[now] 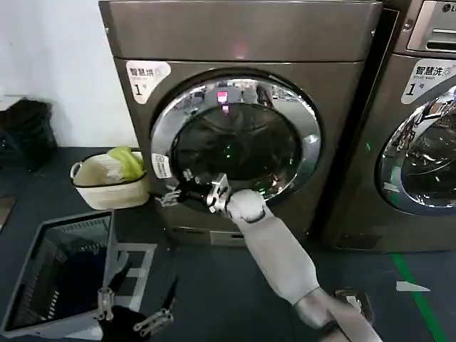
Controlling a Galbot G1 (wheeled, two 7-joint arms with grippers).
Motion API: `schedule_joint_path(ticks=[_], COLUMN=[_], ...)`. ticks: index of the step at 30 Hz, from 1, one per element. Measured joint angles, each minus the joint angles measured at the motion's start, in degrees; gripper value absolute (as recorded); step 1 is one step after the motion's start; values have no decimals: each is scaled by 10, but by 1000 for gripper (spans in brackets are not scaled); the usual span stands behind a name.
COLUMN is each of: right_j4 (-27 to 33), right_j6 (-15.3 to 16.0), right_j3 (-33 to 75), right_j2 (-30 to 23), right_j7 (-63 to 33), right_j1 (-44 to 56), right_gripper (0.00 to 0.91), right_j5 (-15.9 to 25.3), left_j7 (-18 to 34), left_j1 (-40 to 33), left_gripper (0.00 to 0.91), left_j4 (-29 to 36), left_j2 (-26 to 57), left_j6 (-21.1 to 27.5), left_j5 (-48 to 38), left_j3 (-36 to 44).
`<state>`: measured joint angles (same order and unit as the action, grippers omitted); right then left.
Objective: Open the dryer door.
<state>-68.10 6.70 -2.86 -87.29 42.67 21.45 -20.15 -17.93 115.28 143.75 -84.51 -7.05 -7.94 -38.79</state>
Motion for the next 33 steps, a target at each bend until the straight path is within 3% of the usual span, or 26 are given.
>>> schedule_joint_path(ticks=[17, 24, 33], right_j4=[-40, -55, -68], right_j6=[-3, 23, 18], right_j3=[0, 4, 15], right_j2=[26, 37, 50], right_j7=[54, 94, 132], right_j1=[19, 26, 37], right_gripper=[907, 907, 907], right_j5=[-11, -23, -39], left_j7=[-14, -8, -9], left_j1=[-66, -107, -167], left_gripper=[907, 907, 907], left_j4=[-58, -95, -152], left_j2=[54, 95, 169], left_j6=[28, 37, 42], left_j5=[-133, -197, -301], left_j3=[-78, -127, -174])
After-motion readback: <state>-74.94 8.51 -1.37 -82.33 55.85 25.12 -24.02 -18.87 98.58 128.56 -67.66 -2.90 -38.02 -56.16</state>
